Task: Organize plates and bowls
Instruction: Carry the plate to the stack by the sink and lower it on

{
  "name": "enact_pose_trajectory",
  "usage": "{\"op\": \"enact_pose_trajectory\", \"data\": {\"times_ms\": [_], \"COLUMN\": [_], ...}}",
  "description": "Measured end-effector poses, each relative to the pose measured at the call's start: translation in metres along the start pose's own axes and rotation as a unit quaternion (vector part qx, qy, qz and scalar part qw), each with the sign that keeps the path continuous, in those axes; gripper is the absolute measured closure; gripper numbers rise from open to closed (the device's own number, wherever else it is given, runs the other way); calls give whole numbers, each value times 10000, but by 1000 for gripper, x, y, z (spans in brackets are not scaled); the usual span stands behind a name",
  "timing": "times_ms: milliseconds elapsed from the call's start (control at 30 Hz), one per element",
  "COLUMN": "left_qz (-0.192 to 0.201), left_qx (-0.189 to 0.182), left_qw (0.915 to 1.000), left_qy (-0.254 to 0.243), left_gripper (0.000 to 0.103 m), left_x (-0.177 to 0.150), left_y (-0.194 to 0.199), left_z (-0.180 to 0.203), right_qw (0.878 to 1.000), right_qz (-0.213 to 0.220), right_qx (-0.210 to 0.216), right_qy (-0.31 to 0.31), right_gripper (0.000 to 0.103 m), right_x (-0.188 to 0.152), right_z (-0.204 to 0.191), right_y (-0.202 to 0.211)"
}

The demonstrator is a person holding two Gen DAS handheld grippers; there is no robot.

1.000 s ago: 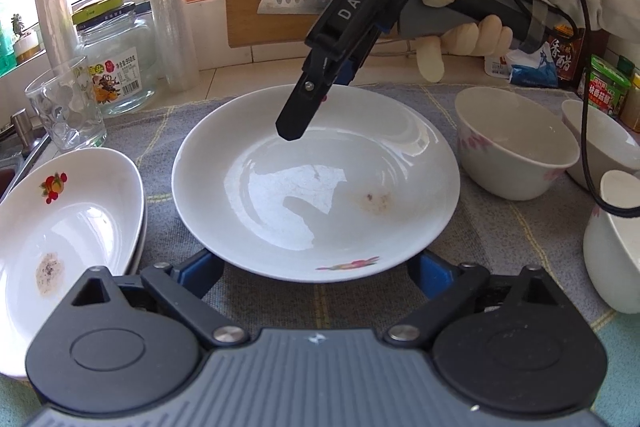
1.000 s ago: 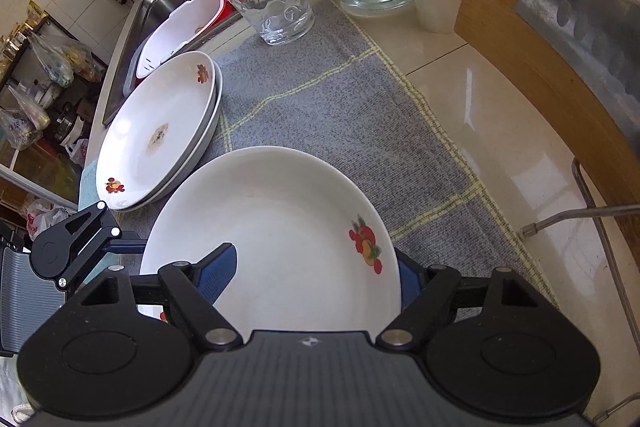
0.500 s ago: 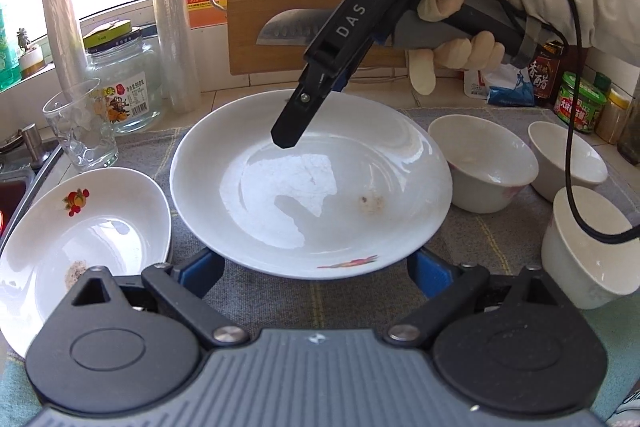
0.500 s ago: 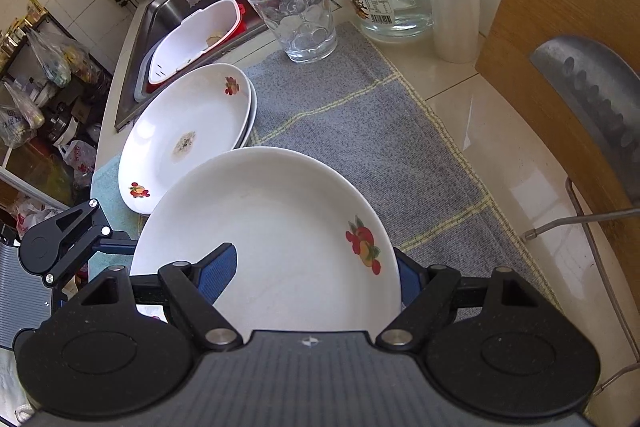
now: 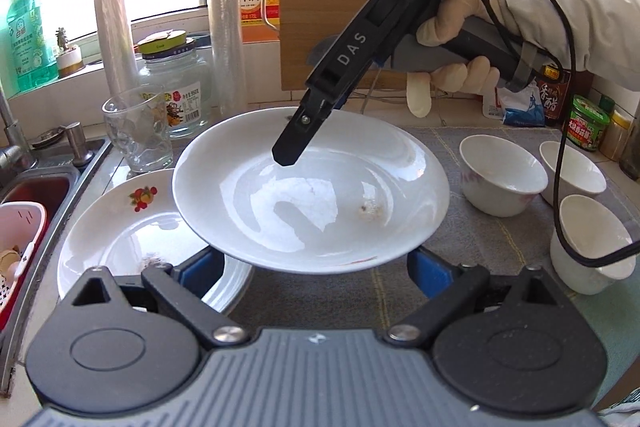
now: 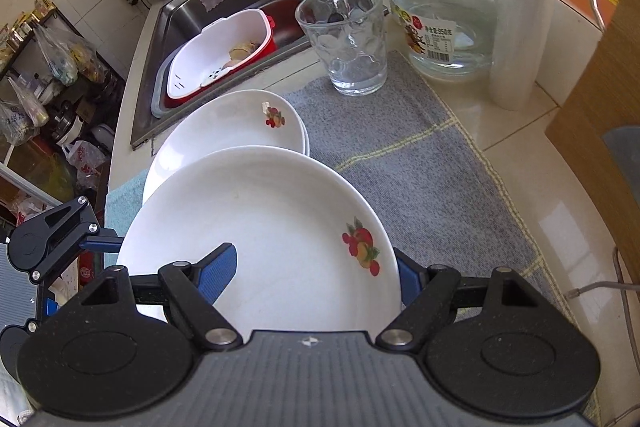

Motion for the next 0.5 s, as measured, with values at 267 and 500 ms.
{"op": "enact_pose_trajectory", "data": {"times_ms": [267,500], "left_qz": [-12,-36], "left_qx": [242,457], "left_qw": [9995,9982], "left_qy": [206,399], "left_gripper": [6,6], "left_x": [-9,-19], "left_y": [18,29], "left_z": [-35,-64], "right_qw": [9995,9983], "right_qz": [-70,-165], "right_qx": [170,323], "right_qy": [238,449], "right_gripper": [18,18], "right_x": [36,63], "right_z": [-29,-52], "right_y": [-32,-59]}}
Point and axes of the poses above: each gripper's, at about its wrist camera, not at the fingertips, and y roughly against the way its jaws point, z to its right, x to its top, the point moved 5 cm from there along -y, roughly the way its jaws point, and after that the axes turned 2 degrees about x, right-handed, at the moved point
